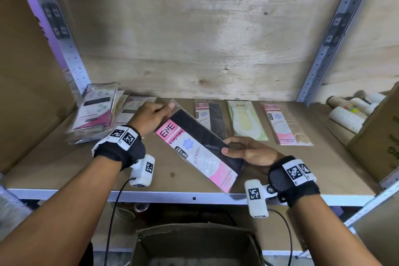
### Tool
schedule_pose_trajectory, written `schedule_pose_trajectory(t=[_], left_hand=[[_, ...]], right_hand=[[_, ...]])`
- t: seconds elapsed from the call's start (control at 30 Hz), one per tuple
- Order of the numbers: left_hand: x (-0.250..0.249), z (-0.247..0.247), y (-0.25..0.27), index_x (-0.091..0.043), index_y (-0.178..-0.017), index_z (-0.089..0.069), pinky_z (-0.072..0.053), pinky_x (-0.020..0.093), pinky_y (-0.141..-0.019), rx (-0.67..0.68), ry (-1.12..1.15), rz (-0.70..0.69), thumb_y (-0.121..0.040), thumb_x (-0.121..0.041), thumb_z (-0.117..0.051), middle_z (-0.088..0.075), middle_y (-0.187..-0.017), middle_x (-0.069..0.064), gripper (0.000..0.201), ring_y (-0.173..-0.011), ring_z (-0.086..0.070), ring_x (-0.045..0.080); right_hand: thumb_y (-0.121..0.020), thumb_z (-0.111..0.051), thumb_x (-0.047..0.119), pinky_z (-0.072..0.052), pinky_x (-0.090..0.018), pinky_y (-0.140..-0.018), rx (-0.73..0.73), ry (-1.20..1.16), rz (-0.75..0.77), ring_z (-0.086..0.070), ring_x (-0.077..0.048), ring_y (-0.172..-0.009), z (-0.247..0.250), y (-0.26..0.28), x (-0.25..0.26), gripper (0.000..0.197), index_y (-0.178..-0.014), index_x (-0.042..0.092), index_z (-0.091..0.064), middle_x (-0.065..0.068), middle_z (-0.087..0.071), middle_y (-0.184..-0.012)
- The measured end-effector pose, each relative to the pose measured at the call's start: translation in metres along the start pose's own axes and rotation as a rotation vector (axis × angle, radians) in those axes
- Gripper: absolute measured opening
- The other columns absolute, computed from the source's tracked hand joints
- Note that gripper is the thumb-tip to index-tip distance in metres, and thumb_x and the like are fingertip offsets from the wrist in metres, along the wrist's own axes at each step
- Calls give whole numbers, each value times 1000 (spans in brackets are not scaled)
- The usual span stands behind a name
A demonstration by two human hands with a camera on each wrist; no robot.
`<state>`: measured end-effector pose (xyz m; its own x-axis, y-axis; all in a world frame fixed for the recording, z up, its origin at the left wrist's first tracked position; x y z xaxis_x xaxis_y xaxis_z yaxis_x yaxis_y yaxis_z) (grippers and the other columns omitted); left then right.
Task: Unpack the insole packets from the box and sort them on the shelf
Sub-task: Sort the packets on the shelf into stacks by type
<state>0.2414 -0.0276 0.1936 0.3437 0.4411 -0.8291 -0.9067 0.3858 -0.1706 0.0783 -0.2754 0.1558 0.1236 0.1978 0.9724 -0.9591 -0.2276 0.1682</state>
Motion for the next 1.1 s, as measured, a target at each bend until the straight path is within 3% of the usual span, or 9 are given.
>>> schedule_pose_trajectory(t=[0.1, 0.17, 0.33, 0.43, 0.6, 0.73, 0.87, 0.97, 1.1], left_hand=[[0, -1, 3, -22, -57, -60, -48, 29, -55, -10, -25, -24, -78, -81, -49, -69, -58, 6, 64, -49, -65, 16], [0, -3, 2, -19, -63, -60, -50, 36, -56, -4, -15, -25, -80, -79, -48, -70, -61, 12, 63, -51, -66, 24], [-3, -1, 5, -19, -62, -55, -39, 20, -45, -39, -195, -55, -92, -70, -34, -55, -39, 1, 62, -33, -53, 8], [-4, 0, 9, -17, -61, -56, -37, 17, -40, -37, -255, -49, -94, -67, -34, -54, -37, 0, 64, -31, -52, 6], [-6, 1, 8, -15, -60, -55, -38, 20, -50, -66, -303, -53, -96, -62, -35, -54, -40, 0, 63, -33, -53, 6], [-2, 0, 3, -17, -58, -49, -36, 23, -51, -23, -175, 23, -95, -64, -37, -50, -34, -2, 61, -30, -47, 3], [7, -5, 2, -19, -61, -48, -32, 20, -40, 77, 97, 142, -87, -69, -45, -48, -40, 1, 57, -32, -39, 13], [16, -7, 7, -18, -63, -54, -31, 19, -38, 118, 159, 194, -88, -68, -47, -54, -42, 1, 56, -31, -39, 12], [14, -3, 10, -16, -73, -66, -36, 23, -46, 61, 281, 239, -89, -73, -38, -64, -56, 3, 66, -40, -51, 12]], right_hand=[[-93, -64, 15, -57, -24, -78, -5, -22, 2, -70, -22, -93, 2, 4, 0, 16, -108, 13, -67, -11, -73, -108], [-93, -62, 11, -57, -24, -78, -9, -30, -1, -69, -22, -94, 3, 6, -1, 18, -111, 9, -66, -11, -72, -110], [-95, -58, 4, -57, -24, -78, -30, 12, 5, -67, -24, -90, 5, 8, 0, 29, -122, -6, -58, -21, -68, -112], [-95, -57, 3, -57, -25, -79, -36, 25, 24, -66, -25, -92, 8, 10, 2, 29, -122, -8, -58, -24, -67, -114], [-95, -58, 4, -58, -24, -75, -39, 2, 32, -71, -17, -86, 7, 10, 5, 23, -117, -3, -61, -19, -70, -109], [-95, -58, 3, -57, -25, -81, -59, -5, 65, -70, -17, -89, 9, 10, 5, 18, -112, 1, -64, -13, -72, -106], [-96, -57, 3, -57, -23, -76, -49, -2, 91, -72, -13, -86, 9, 10, 7, 16, -109, 4, -66, -3, -76, -98], [-95, -57, 5, -56, -26, -82, -68, 23, 88, -70, -17, -90, 12, 11, 5, 18, -112, 1, -64, -9, -73, -103], [-93, -59, 12, -54, -30, -77, -101, -113, 57, -67, -26, -89, 16, 15, 3, 11, -101, 10, -67, -15, -70, -102]])
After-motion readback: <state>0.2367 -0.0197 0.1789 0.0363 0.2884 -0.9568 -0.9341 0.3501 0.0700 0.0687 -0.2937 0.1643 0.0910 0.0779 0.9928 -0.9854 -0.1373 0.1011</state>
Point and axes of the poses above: each hand's wrist, its own y-axis away from the middle knuckle, its own z-axis out of the back of the hand, x = y × z, the point moved 5 cm from there along -y, towards the middle knuckle
